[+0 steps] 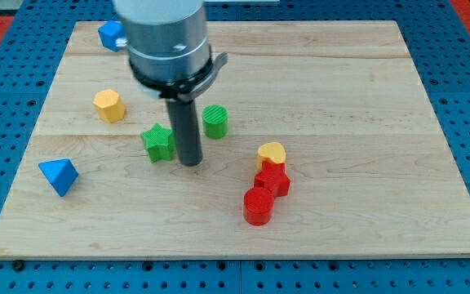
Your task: Push the blue triangle to the left of the green star
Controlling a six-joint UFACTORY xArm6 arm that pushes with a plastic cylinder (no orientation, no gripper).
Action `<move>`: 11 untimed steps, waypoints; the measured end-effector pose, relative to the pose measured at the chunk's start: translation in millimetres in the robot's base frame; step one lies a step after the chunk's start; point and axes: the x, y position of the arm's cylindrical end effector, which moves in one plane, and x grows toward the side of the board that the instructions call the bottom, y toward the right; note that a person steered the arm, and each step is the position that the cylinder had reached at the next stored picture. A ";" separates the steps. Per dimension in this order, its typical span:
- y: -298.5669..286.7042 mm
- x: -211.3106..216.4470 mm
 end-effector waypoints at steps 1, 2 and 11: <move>-9.3 0.7; -64.9 38.0; -60.6 11.8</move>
